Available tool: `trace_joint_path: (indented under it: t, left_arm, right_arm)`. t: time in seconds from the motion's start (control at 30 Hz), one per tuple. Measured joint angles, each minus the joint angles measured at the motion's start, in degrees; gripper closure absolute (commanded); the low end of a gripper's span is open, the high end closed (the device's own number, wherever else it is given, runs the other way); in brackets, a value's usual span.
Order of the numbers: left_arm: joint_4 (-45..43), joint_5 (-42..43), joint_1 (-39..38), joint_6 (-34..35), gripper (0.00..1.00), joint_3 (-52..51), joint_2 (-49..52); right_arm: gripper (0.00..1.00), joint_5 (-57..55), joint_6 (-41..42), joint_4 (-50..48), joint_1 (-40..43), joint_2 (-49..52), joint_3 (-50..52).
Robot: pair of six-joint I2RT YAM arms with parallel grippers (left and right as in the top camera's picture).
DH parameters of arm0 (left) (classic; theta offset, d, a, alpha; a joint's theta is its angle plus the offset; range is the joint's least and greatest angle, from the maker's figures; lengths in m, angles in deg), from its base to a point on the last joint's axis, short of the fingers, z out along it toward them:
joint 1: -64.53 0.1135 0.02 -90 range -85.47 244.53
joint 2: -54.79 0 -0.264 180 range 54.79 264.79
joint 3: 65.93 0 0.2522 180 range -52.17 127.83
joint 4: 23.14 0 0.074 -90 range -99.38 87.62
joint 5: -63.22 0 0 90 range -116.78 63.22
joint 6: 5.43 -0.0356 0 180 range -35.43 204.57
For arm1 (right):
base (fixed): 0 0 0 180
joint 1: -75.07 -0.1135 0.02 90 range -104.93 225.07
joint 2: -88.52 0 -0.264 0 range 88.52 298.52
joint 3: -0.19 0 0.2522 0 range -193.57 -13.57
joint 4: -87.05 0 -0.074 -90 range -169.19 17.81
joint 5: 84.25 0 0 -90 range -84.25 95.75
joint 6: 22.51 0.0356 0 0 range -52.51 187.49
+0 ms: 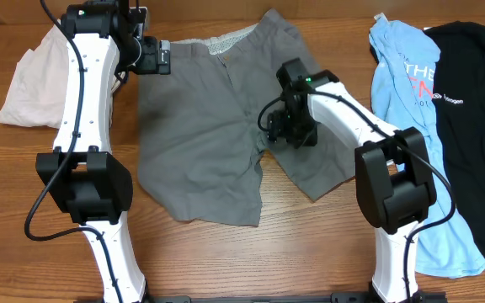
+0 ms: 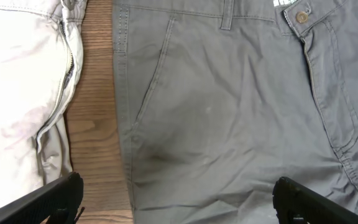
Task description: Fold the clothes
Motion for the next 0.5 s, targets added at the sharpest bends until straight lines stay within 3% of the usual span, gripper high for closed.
trace_joint_path:
  t: [0.33,0.5]
  left_arm:
    - [0.07,-0.17,0.00,-0.22,0.00,0.00,0.00]
    - [0.87,-0.20,0.00,-0.22,0.00,0.00,0.00]
  right_arm:
    - [0.28,-13.22,1.46,-9.03,3.41,-2.29,5.55]
    - [0.13,-17.99,-3.32,-17.46,11.69,-2.27,6.82]
